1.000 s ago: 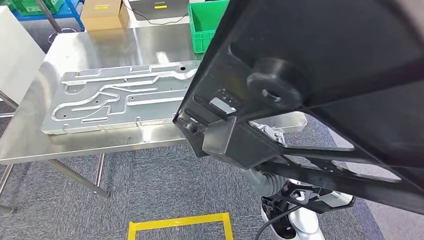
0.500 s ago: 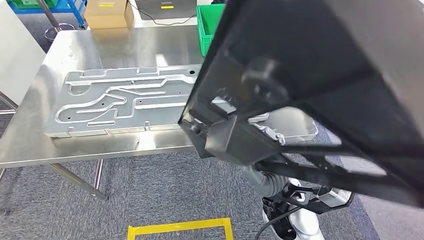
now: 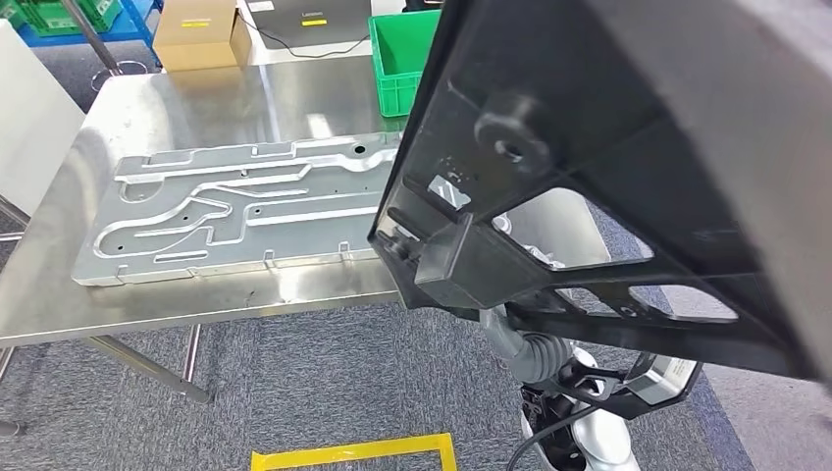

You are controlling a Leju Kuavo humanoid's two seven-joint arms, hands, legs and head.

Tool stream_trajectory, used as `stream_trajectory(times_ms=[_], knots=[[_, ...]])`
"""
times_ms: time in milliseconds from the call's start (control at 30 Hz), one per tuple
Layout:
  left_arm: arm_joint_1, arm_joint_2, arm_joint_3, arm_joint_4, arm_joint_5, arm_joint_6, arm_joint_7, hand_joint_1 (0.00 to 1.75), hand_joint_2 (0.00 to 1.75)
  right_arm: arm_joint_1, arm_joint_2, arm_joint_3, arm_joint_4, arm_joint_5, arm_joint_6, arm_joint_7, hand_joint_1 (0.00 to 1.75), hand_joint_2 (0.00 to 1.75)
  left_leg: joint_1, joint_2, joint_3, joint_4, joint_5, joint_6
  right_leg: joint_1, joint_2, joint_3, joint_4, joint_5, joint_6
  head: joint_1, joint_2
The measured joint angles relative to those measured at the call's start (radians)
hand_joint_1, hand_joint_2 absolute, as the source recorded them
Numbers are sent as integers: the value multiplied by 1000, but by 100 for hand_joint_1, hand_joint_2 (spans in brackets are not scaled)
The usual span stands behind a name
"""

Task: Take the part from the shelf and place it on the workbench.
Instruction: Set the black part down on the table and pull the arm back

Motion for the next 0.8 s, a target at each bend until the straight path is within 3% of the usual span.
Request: stream_trajectory(times_ms=[33, 133, 200, 267, 333, 433, 467, 500, 533, 567, 600, 667, 700, 800], knots=[[1, 0, 3, 0, 0, -1, -2, 0, 175, 12, 0, -7, -2, 10, -6, -2, 175, 175, 2, 0, 8, -23, 25, -1, 0, 0, 2, 1, -2, 2, 0, 0], [1, 2, 7, 0, 0, -3, -7, 0, 175, 45, 0, -31, -9, 32, -11, -14, 175, 175, 3, 1, 96, -216, 119, 4, 1, 2, 9, 9, -12, 13, 0, 0], [1, 3, 8, 0, 0, -5, -8, 0, 175, 66, -1, -43, -14, 41, -10, -20, 175, 175, 0, 0, 123, -273, 131, 16, 4, 3, 8, 13, -16, 23, 1, 0], [2, 3, 10, 0, 0, -8, -14, 0, 175, 86, -2, -51, -17, 50, -13, -27, 175, 175, -1, -1, 123, -277, 133, 30, 4, 3, 8, 12, -16, 33, 1, 0], [3, 5, 15, 0, 0, -10, -28, 0, 175, 102, -3, -59, -19, 67, -30, -35, 175, 175, 0, 0, 127, -284, 138, 43, 0, 2, 0, 37, -37, 44, 2, 0], [2, 8, 26, 0, 0, -20, -48, 0, 175, 117, -8, -75, -20, 132, -90, -36, 175, 175, -1, 2, 129, -288, 140, 54, -4, 2, -79, 205, -126, 55, 2, 0], [3, 8, 29, 0, 0, -23, -52, 0, 175, 123, -11, -82, -20, 166, -119, -34, 175, 175, -2, 2, 128, -288, 139, 55, -4, 2, -111, 267, -148, 57, 2, 0], [4, 8, 32, 0, 0, -26, -54, 0, 175, 127, -16, -92, -19, 205, -152, -29, 175, 175, -2, 2, 128, -287, 139, 56, -4, 2, -129, 298, -151, 58, 2, 0], [5, 8, 35, 0, 0, -26, -55, 0, 175, 129, -23, -106, -17, 245, -185, -23, 175, 175, -3, 1, 128, -286, 138, 56, -4, 2, -127, 291, -134, 57, 2, 0], [5, 7, 38, 0, 0, -27, -53, 0, 175, 129, -30, -123, -15, 285, -218, -17, 175, 175, -3, 0, 129, -286, 138, 55, -4, 2, -106, 246, -101, 55, 2, 0], [5, 6, 42, 0, 0, -27, -50, 0, 175, 126, -39, -143, -11, 327, -252, -9, 175, 175, -3, -2, 131, -285, 137, 54, -4, 2, -69, 171, -62, 50, 2, 0], [5, 1, 50, 0, 0, -27, -39, 0, 175, 116, -55, -185, -1, 420, -321, 9, 175, 175, -6, -3, 133, -285, 135, 49, 1, 1, -8, 46, -17, 41, 2, 0], [5, -4, 53, 0, 0, -27, -32, 0, 175, 107, -64, -207, 8, 477, -360, 21, 175, 175, -8, -3, 133, -285, 134, 45, 4, 2, 6, 15, -11, 38, 1, 0], [5, -21, 60, 0, 0, -30, -15, 0, 175, 74, -94, -271, 43, 654, -464, 69, 175, 175, -9, -2, 132, -284, 132, 31, 3, 2, 8, 4, -9, 28, 1, 0]])
